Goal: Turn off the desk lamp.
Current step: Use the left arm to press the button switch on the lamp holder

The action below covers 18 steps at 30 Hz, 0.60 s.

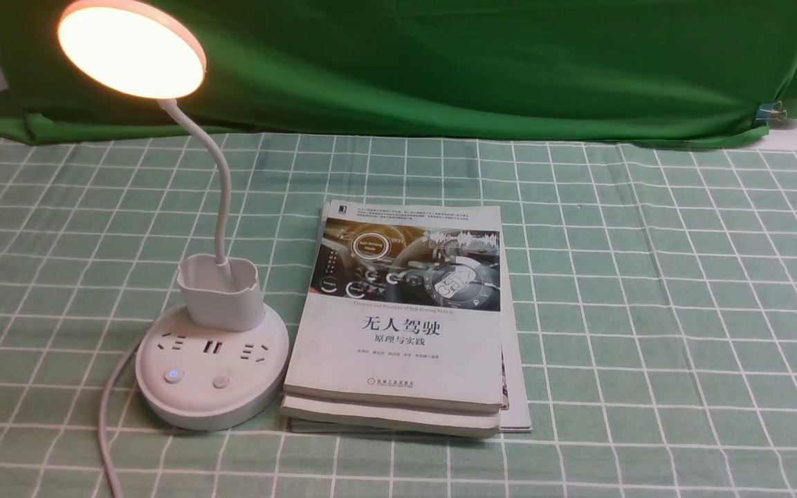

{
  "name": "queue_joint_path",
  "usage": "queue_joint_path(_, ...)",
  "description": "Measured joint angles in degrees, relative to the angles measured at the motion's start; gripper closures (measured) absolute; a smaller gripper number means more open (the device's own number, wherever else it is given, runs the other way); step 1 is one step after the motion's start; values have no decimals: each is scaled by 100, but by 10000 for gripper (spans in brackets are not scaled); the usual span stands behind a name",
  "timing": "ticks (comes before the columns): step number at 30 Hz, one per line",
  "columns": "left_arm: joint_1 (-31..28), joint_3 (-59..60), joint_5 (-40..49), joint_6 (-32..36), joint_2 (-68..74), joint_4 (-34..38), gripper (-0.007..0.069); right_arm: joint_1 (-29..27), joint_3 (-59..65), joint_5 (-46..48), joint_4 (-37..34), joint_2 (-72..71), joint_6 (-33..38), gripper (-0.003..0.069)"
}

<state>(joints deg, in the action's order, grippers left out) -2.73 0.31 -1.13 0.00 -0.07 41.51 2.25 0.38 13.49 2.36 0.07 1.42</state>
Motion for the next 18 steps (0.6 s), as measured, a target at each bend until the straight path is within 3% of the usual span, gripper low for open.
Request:
queue_joint_path(2, 0, -46, 113, 0, 0, 32, 624, 0, 0, 0, 0, 0, 0, 417)
queue_joint_path(6, 0, -819, 1288, -31, 494, -422, 624, 0, 0, 0, 0, 0, 0, 417)
queue_joint_path(13, 0, -3006, 4428, 182, 2899, -1965, 624, 0, 0, 0, 0, 0, 0, 417)
queue_joint_path(18, 86, -3805, 5251, 528, 4367, -2362, 624, 0, 0, 0, 0, 0, 0, 417)
